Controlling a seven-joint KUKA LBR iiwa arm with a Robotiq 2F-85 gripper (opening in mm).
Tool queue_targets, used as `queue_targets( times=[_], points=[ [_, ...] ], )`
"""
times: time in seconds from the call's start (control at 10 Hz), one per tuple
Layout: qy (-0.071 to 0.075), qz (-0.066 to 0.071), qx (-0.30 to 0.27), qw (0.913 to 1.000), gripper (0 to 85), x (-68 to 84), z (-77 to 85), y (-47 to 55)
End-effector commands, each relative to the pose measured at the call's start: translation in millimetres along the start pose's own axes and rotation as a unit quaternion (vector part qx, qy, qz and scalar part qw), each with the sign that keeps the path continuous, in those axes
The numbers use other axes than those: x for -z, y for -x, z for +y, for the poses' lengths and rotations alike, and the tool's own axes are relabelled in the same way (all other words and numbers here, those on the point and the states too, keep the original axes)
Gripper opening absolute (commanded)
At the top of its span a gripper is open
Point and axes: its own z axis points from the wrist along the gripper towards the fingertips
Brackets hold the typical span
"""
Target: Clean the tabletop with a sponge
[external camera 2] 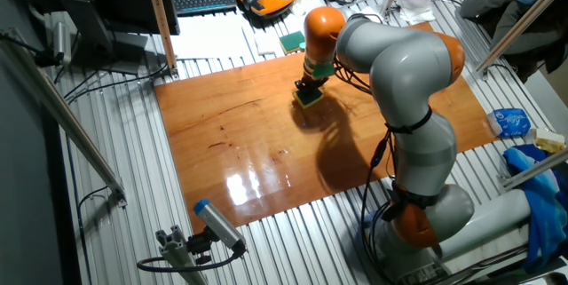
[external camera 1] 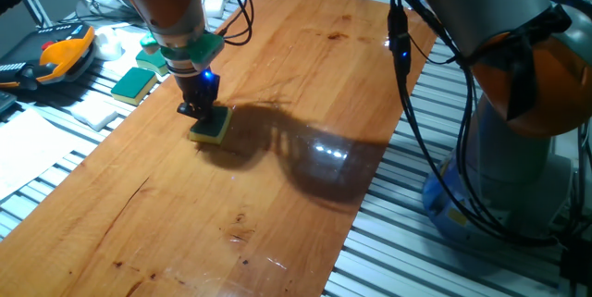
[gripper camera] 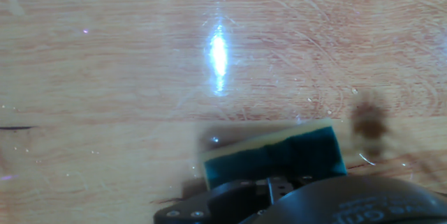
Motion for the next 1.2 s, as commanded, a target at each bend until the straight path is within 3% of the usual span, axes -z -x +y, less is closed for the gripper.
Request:
queue_targets(
  times=[0.0, 0.3, 0.7, 0.9, 1.1],
  points=[
    [0.001, 0.001, 0.005, 1.0000, 0.0, 0.3, -0.1, 0.4],
    [0.002, 0.003, 0.011, 0.9999, 0.0, -0.1, 0.3, 0.6],
    [0.015, 0.012, 0.006, 0.9998, 0.0, 1.7, 6.2, -0.2],
    [0.025, 0.019, -0.002, 0.9995, 0.0, 3.9, 13.5, -3.1],
    [0.024, 0.020, -0.015, 0.9994, 0.0, 2.2, 28.0, -11.7]
  ],
)
